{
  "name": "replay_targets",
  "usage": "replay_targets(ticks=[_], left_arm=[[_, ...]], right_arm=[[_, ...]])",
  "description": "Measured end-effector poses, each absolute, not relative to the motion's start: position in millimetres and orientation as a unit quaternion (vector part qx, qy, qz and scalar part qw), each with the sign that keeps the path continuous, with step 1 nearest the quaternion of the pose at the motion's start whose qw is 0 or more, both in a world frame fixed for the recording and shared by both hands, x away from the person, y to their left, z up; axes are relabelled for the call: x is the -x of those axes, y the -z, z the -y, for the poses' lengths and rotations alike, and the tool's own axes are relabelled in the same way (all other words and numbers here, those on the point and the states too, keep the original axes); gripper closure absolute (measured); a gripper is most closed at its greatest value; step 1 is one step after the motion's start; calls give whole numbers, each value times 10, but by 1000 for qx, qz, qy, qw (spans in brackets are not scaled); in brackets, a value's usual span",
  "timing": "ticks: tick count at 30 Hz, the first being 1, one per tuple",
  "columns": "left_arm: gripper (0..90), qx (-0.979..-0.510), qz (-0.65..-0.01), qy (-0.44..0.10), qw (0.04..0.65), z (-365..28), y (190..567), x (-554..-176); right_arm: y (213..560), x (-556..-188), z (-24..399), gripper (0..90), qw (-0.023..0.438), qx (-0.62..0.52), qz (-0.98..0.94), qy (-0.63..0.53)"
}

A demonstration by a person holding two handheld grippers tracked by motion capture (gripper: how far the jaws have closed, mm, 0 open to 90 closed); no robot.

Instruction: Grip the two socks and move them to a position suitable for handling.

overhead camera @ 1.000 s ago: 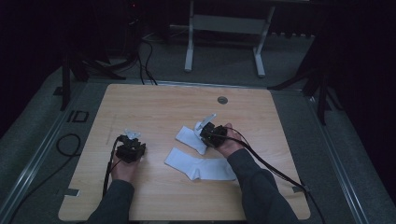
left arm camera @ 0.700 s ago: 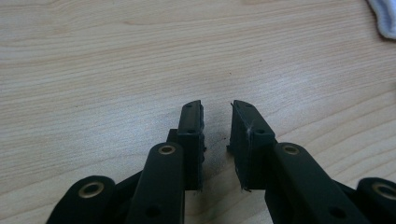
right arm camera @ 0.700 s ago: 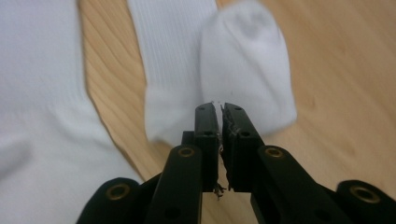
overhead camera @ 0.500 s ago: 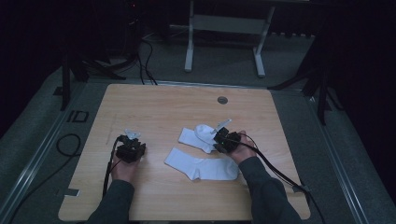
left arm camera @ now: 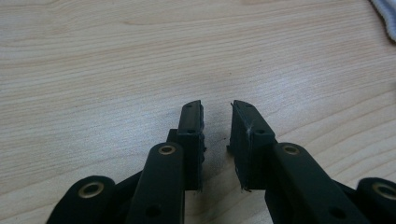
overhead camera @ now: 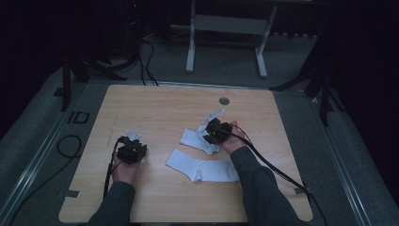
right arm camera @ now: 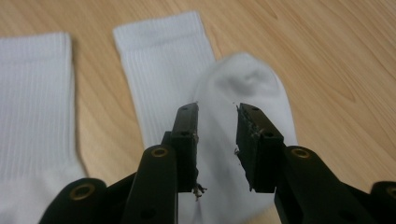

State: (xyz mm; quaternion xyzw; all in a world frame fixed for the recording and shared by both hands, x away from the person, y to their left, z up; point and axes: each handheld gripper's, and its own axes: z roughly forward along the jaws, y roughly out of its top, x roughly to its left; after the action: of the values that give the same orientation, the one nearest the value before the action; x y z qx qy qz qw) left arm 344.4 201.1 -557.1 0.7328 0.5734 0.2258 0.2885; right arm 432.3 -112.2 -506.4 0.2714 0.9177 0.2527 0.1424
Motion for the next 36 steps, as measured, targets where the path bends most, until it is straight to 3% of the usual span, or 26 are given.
replay_targets(ticks=[12,13,16,18,26,36], left_arm=[[742,-734,-572,-227,287,-2008,5570,-3443],[742,-734,-572,-227,288,-2009,5571,-3444],[739,-734,-572,-226,288,-2011,5571,-3444],[739,-734,-572,-227,288,-2010,5571,-3444],[739,-734,-572,-227,288,-2010,5570,-3443],[739,-735,-572,-227,286,-2010,5569,-3442]], right_arm=[[5264,-4540,867,660,137,-286,-923,-219],[5299,-4563,867,673,134,-289,-923,-215],[5311,-4571,860,832,133,-290,-921,-222],[5265,-4549,860,864,138,-289,-919,-229],[5072,-4464,981,866,156,-281,-917,-235],[4978,-4233,1502,852,171,-317,-897,-256]])
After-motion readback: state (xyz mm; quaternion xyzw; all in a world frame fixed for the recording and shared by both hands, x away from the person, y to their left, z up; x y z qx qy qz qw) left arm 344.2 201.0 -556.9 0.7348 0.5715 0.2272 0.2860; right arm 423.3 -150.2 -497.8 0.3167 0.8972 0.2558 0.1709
